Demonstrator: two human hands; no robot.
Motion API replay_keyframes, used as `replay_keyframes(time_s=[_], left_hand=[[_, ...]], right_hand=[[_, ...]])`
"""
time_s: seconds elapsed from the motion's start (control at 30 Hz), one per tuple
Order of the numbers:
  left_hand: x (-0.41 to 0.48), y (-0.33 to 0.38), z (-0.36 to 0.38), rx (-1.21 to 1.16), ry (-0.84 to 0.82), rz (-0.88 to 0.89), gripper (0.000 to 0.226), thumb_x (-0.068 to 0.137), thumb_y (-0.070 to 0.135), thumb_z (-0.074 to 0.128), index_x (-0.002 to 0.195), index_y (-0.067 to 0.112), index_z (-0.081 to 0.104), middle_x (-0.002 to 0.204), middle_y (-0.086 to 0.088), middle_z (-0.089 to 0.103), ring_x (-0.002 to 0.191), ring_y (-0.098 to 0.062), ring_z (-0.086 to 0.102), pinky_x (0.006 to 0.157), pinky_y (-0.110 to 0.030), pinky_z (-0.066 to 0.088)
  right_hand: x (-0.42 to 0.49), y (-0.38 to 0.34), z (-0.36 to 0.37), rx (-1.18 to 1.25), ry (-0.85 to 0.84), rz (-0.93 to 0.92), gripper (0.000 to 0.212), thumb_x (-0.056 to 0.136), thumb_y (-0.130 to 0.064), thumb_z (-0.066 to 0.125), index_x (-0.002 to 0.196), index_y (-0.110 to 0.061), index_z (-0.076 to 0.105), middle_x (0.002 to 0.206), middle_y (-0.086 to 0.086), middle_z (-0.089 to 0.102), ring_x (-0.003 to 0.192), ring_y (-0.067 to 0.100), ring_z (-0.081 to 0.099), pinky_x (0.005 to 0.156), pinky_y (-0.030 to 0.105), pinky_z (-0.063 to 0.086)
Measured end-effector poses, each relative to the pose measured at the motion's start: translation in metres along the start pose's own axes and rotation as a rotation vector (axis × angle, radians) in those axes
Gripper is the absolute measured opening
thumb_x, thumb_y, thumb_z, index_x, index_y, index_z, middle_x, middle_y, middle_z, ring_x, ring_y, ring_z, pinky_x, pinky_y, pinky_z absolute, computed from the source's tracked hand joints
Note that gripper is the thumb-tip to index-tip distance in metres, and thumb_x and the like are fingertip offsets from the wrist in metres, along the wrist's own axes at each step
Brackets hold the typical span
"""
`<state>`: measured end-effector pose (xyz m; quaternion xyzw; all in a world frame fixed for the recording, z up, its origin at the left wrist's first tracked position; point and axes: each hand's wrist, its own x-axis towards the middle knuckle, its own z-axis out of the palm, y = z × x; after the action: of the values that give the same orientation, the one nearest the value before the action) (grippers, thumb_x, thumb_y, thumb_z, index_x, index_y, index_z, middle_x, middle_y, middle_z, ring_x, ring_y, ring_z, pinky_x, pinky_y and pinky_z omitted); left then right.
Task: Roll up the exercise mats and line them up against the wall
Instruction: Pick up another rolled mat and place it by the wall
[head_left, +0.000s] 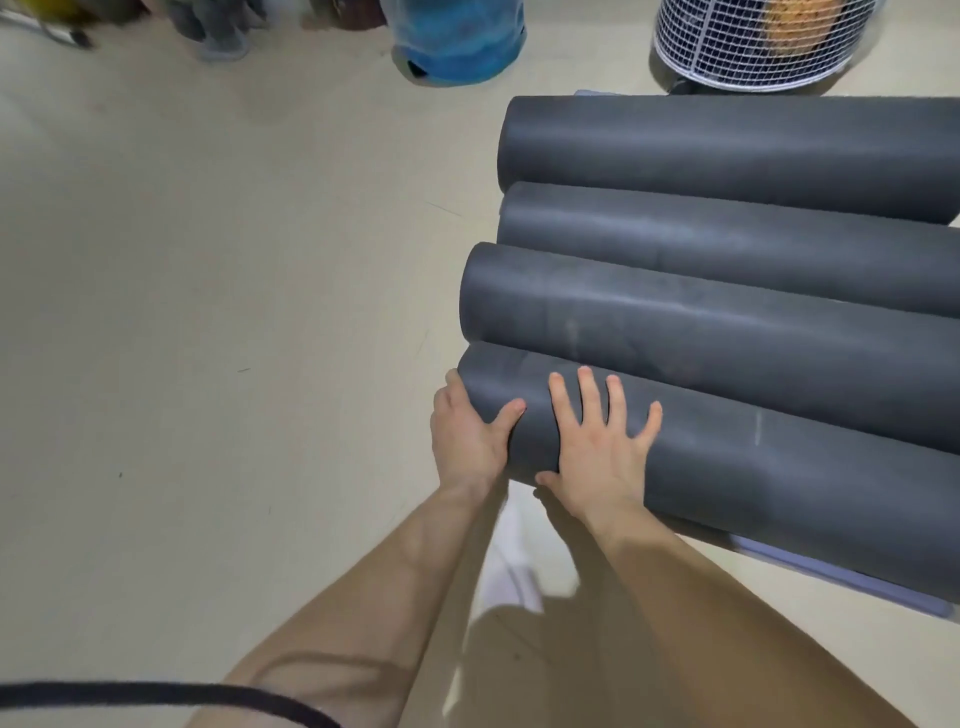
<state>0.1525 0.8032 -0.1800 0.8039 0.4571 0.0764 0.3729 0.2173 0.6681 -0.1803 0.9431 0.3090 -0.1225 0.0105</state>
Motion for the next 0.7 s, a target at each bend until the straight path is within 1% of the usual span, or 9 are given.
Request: replay_keyframes(time_s=[0.13, 0.27, 0.33, 0.4, 0.43, 0.5, 0.57, 0.63, 0.7], left_hand=[[0.007, -0.003, 0.007, 0.056, -0.015, 0.0, 0.086, 0.088, 0.05, 0.074, 0.15, 0.009, 0.032, 0.14, -0.016, 0.047, 0.127, -0.038, 0.048, 0.104, -0.05, 0.045], [0.006, 0.003, 0.007, 0.13, -0.02, -0.062, 0.089, 0.094, 0.048, 0.068, 0.156, 0.006, 0.021, 0.15, -0.022, 0.037, 0.134, -0.045, 0.036, 0.108, -0.053, 0.035], [0.002, 0.012, 0.005, 0.156, -0.019, -0.1, 0.09, 0.095, 0.048, 0.068, 0.157, 0.004, 0.02, 0.154, -0.024, 0.033, 0.138, -0.048, 0.031, 0.112, -0.053, 0.031], [-0.005, 0.024, 0.005, 0.207, 0.009, -0.113, 0.089, 0.096, 0.043, 0.068, 0.158, 0.002, 0.02, 0.159, -0.024, 0.027, 0.142, -0.049, 0.027, 0.115, -0.053, 0.029], [-0.011, 0.029, 0.006, 0.269, 0.059, -0.046, 0.084, 0.097, 0.036, 0.068, 0.158, 0.001, 0.022, 0.16, -0.025, 0.026, 0.143, -0.049, 0.027, 0.117, -0.053, 0.029], [-0.023, 0.039, 0.013, 0.443, 0.139, 0.27, 0.071, 0.092, 0.015, 0.064, 0.155, 0.001, 0.034, 0.156, -0.028, 0.033, 0.141, -0.05, 0.033, 0.116, -0.055, 0.03], [-0.04, 0.054, 0.028, 0.597, 0.012, 0.596, 0.066, 0.082, 0.004, 0.061, 0.146, 0.005, 0.049, 0.153, -0.025, 0.043, 0.14, -0.047, 0.038, 0.115, -0.056, 0.03], [-0.059, 0.072, 0.048, 0.657, -0.187, 0.725, 0.06, 0.087, 0.012, 0.063, 0.145, 0.009, 0.051, 0.154, -0.016, 0.046, 0.145, -0.037, 0.037, 0.121, -0.052, 0.024], [-0.067, 0.085, 0.066, 0.619, -0.243, 0.727, 0.056, 0.095, 0.032, 0.061, 0.145, 0.012, 0.05, 0.155, -0.01, 0.046, 0.146, -0.031, 0.036, 0.122, -0.051, 0.024]], right_hand=[[0.002, 0.001, -0.003, 0.06, -0.07, -0.028, 0.126, 0.081, -0.068, 0.071, 0.161, -0.031, -0.019, 0.171, 0.005, -0.015, 0.158, 0.035, -0.011, 0.115, 0.073, -0.002], [-0.003, 0.018, -0.02, 0.167, -0.131, -0.071, 0.094, 0.096, -0.072, 0.041, 0.163, -0.034, -0.014, 0.171, 0.003, -0.02, 0.157, 0.03, -0.02, 0.12, 0.063, -0.011], [-0.014, 0.053, -0.026, 0.172, -0.101, 0.015, 0.077, 0.103, -0.065, 0.028, 0.165, -0.033, -0.006, 0.173, 0.006, -0.013, 0.158, 0.029, -0.014, 0.126, 0.055, -0.006], [-0.032, 0.1, -0.029, 0.159, -0.11, 0.12, 0.075, 0.103, -0.067, 0.023, 0.165, -0.034, -0.003, 0.174, 0.006, -0.008, 0.159, 0.031, -0.009, 0.127, 0.052, -0.002], [-0.042, 0.123, -0.029, 0.135, -0.127, 0.154, 0.079, 0.1, -0.073, 0.024, 0.165, -0.035, -0.004, 0.174, 0.005, -0.007, 0.159, 0.032, -0.007, 0.127, 0.052, -0.001], [-0.058, 0.158, -0.032, 0.079, -0.168, 0.189, 0.096, 0.091, -0.084, 0.034, 0.164, -0.036, -0.006, 0.173, 0.006, -0.006, 0.158, 0.036, -0.005, 0.126, 0.053, 0.001], [-0.064, 0.177, -0.035, 0.051, -0.191, 0.2, 0.113, 0.08, -0.09, 0.048, 0.164, -0.035, -0.005, 0.173, 0.008, -0.001, 0.158, 0.037, -0.002, 0.127, 0.054, 0.004], [-0.062, 0.191, -0.036, 0.076, -0.183, 0.215, 0.122, 0.071, -0.092, 0.056, 0.164, -0.032, 0.004, 0.171, 0.009, 0.008, 0.157, 0.035, 0.004, 0.127, 0.053, 0.006], [-0.056, 0.205, -0.037, 0.136, -0.149, 0.199, 0.113, 0.073, -0.091, 0.053, 0.162, -0.03, 0.018, 0.168, 0.008, 0.021, 0.155, 0.032, 0.015, 0.126, 0.052, 0.01]])
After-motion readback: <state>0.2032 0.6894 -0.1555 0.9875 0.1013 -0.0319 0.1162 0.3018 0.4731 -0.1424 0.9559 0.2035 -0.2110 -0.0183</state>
